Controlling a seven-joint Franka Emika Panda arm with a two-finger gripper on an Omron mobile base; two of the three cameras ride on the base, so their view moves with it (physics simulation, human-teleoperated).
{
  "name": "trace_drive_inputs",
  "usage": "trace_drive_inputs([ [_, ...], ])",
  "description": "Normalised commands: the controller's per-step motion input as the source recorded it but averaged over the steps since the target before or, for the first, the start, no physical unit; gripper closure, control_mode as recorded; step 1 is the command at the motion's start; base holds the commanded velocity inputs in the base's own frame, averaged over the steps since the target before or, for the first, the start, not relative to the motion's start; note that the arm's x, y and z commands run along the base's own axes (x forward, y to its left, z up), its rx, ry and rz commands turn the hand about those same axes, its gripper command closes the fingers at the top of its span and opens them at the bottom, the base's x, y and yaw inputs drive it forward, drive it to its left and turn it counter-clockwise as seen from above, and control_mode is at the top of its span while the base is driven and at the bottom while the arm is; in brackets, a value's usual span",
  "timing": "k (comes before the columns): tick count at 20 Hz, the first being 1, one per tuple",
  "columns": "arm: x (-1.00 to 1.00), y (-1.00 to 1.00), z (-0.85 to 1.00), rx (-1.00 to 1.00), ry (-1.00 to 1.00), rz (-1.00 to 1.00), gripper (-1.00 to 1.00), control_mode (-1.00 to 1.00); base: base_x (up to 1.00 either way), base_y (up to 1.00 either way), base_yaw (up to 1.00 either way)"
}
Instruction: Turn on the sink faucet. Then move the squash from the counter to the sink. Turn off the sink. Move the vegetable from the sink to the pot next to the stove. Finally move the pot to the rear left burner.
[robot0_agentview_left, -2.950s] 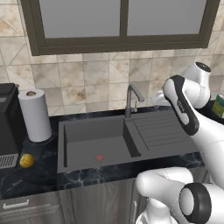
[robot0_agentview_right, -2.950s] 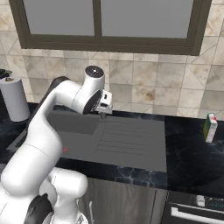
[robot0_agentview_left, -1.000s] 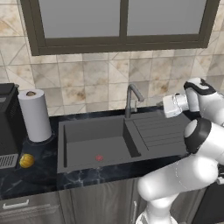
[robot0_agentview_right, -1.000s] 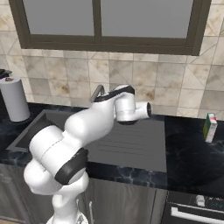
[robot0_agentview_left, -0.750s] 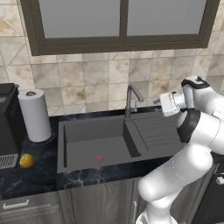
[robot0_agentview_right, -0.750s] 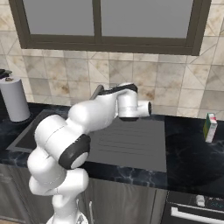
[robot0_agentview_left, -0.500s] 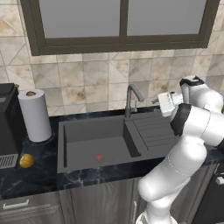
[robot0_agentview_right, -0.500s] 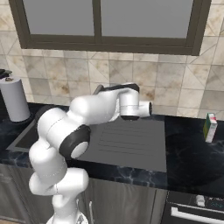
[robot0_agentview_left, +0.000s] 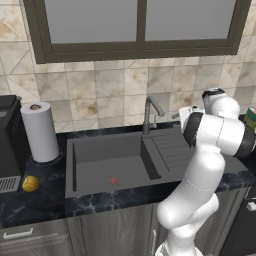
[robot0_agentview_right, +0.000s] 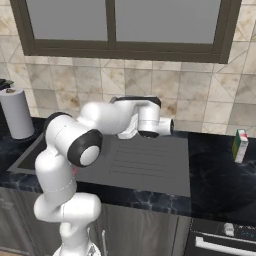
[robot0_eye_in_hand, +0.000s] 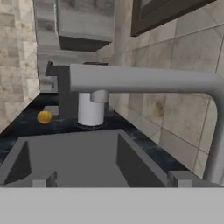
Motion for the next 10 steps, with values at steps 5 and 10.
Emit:
trace_drive_inputs([
  [5,0.24,0.18,-0.06,0.00,0.00,-0.10,-1.00,-1.00,0.00,0.00,0.00],
  [10,0.19,0.20,-0.14,0.00,0.00,-0.04,-1.00,-1.00,0.00,0.00,0.00],
])
